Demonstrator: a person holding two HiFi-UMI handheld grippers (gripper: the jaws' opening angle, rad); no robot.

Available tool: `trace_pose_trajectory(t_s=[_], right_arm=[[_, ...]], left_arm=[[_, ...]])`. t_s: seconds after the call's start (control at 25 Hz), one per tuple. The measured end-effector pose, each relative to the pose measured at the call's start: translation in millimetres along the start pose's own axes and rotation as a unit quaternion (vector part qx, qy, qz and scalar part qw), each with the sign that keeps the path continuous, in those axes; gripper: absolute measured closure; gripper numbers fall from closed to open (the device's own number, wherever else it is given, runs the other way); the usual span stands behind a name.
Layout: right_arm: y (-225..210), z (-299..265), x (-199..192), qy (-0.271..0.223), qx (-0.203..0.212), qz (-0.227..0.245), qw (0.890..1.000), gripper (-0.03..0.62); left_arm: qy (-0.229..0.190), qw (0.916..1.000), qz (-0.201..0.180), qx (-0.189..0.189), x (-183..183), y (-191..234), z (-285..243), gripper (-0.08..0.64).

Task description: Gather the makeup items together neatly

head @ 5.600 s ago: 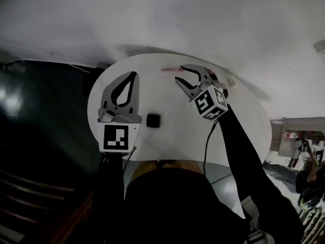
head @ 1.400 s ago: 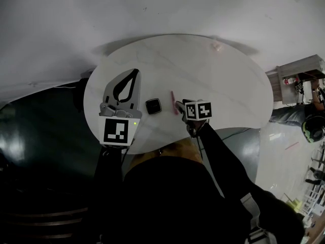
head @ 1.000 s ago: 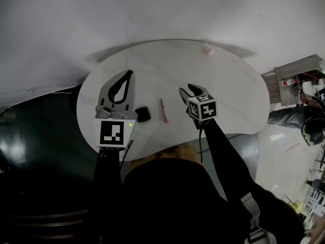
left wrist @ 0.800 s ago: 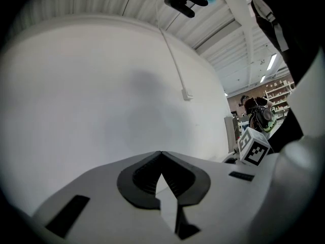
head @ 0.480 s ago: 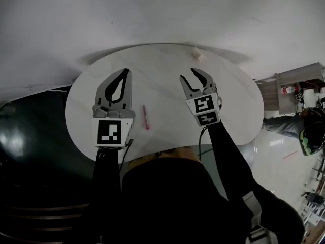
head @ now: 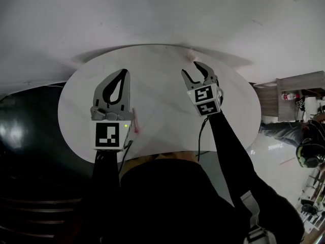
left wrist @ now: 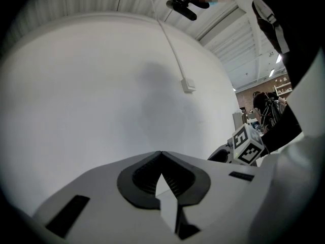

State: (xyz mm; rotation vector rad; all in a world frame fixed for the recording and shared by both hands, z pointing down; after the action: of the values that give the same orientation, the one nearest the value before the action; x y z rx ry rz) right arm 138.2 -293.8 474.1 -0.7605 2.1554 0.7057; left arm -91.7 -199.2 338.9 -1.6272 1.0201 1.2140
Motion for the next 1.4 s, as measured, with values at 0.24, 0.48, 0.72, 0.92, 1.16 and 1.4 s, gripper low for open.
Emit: trace_pose_trajectory(t_s=[0.24, 0.48, 0.72, 0.92, 1.16, 1.4], right_arm=[[-39, -67, -34, 0.076, 0.031, 0.023, 0.996, 0.344], [-66, -119, -62, 0.157, 0.059, 0.043, 0.985, 0.342], [-68, -137, -79, 0.201, 0.09, 0.066, 0.973, 0.378], [-60, -134, -77, 0.21, 0.099, 0.092, 0.968, 0.465], [-60, -117, -60, 0.164, 0.077, 0.059, 0.982, 0.469], [-29, -80, -25, 0.106, 0.061, -0.039, 0.992, 0.468]], left_arm=[[0.021, 0.9997, -0.002, 0.012, -8, -3, -1, 0.546], [0.046, 0.9988, -0.004, 0.018, -17, 0, 2, 0.546], [0.054, 0.9981, -0.009, 0.026, -20, 7, 6, 0.546], [0.054, 0.9981, -0.007, 0.028, -23, 14, 13, 0.546], [0.045, 0.9987, -0.011, 0.024, -23, 16, 15, 0.546], [0.026, 0.9995, -0.012, 0.013, -24, 32, 32, 0.546]])
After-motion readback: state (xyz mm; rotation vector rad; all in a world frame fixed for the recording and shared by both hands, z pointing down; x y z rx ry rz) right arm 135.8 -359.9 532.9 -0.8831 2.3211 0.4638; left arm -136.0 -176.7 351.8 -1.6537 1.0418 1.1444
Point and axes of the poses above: the fingertips, and each gripper's own axes: z backward along the fingers, y to its left, x out of its top, the point moved 7 cm from there along z, backward along the fingers, and after that the axes turned 2 degrees about y, right-handed, at the moved point
